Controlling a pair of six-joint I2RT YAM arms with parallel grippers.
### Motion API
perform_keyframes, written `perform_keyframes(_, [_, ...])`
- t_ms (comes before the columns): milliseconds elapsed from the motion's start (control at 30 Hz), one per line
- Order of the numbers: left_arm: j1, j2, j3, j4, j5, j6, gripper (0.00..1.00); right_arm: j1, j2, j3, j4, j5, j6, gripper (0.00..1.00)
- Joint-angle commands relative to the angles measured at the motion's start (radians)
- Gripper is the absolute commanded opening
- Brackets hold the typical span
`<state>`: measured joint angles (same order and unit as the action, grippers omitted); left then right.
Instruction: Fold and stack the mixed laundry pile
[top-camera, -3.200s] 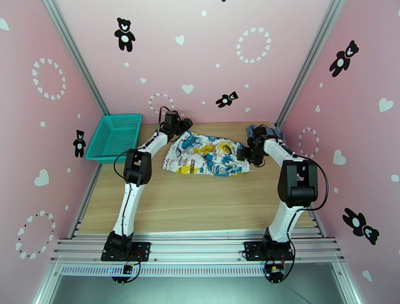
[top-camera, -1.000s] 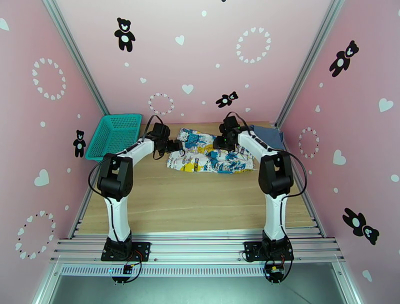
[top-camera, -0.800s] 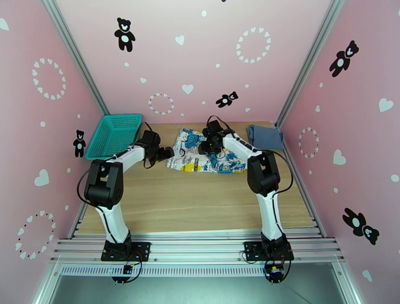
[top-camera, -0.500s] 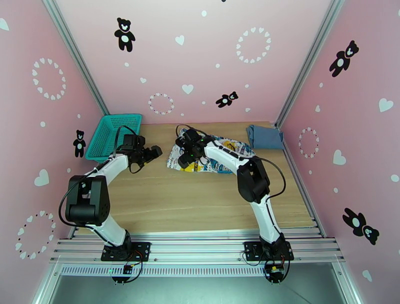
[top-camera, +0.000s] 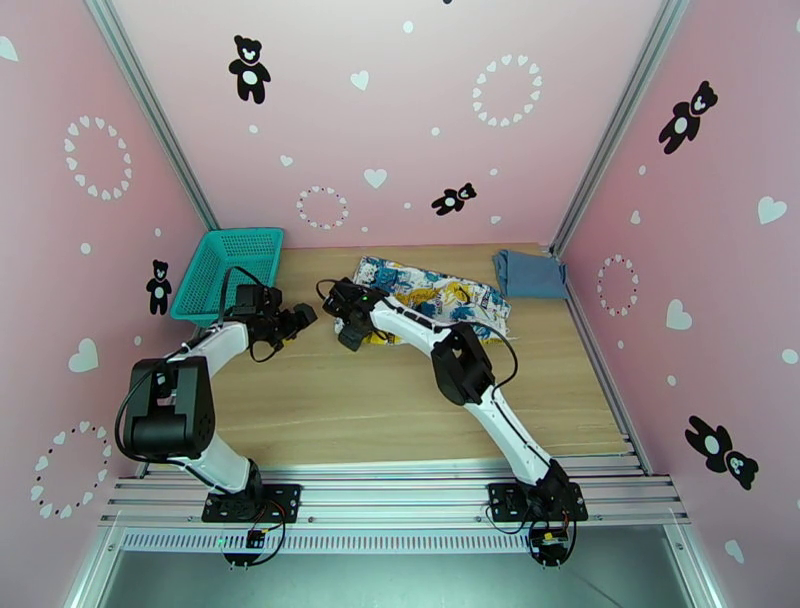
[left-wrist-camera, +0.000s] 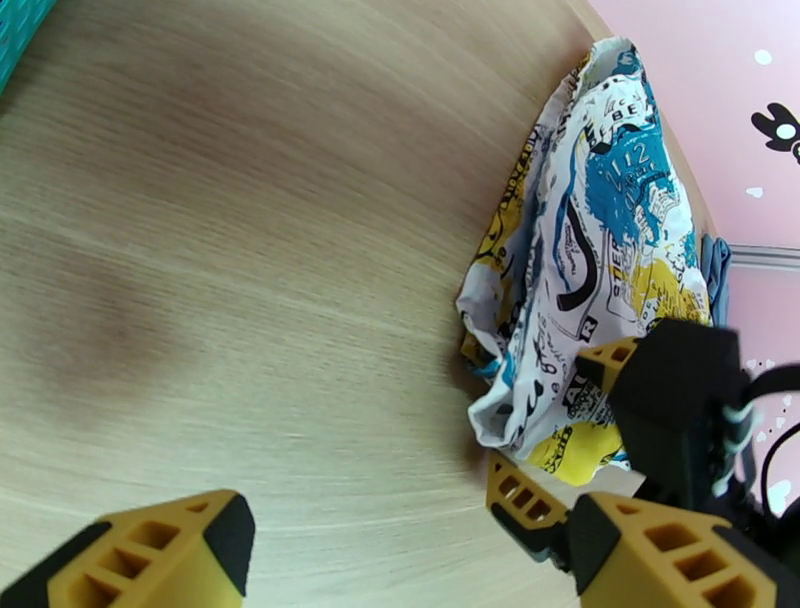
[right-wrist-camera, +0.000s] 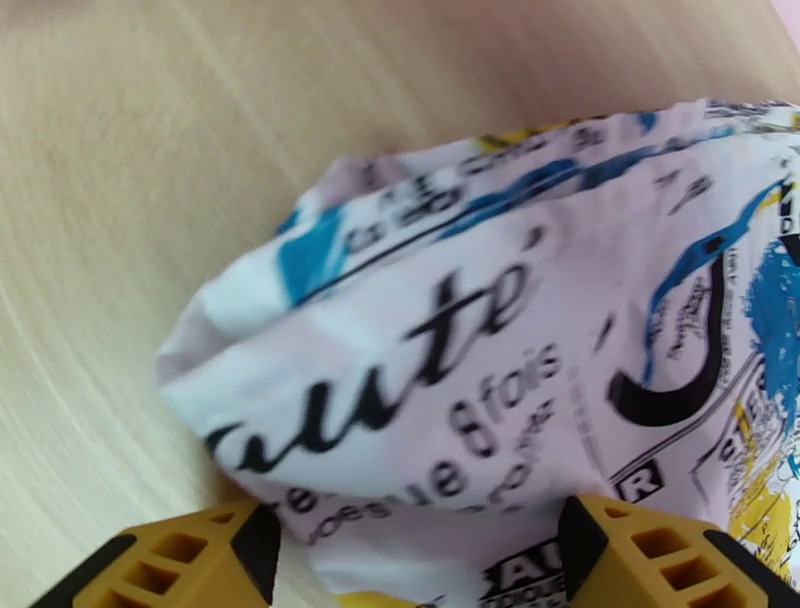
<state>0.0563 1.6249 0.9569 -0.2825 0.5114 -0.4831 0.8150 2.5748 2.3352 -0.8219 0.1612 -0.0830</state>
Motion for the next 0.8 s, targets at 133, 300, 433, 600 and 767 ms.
perform_keyframes(133, [0.004,-0.046,-0.046,0.042,0.029,-0.009,0.88,-0.049,0.121,0.105,-0.097,0.038,0.088,0.58])
perform_keyframes(300, [0.004,-0.063,-0.081,0.077,0.053,-0.037,0.88,-0.086,0.116,0.107,-0.084,-0.071,0.136,0.27])
perform_keyframes(433, [-0.012,-0.052,-0.127,0.184,0.098,-0.115,0.88,-0.114,0.078,0.105,-0.065,-0.213,0.157,0.1])
perform_keyframes(600, [-0.077,0.008,-0.135,0.361,0.127,-0.243,0.9,-0.154,0.003,0.072,-0.023,-0.389,0.207,0.0])
perform_keyframes(767, [-0.162,0.099,-0.075,0.419,0.08,-0.296,0.91,-0.179,-0.085,-0.007,0.042,-0.445,0.225,0.0])
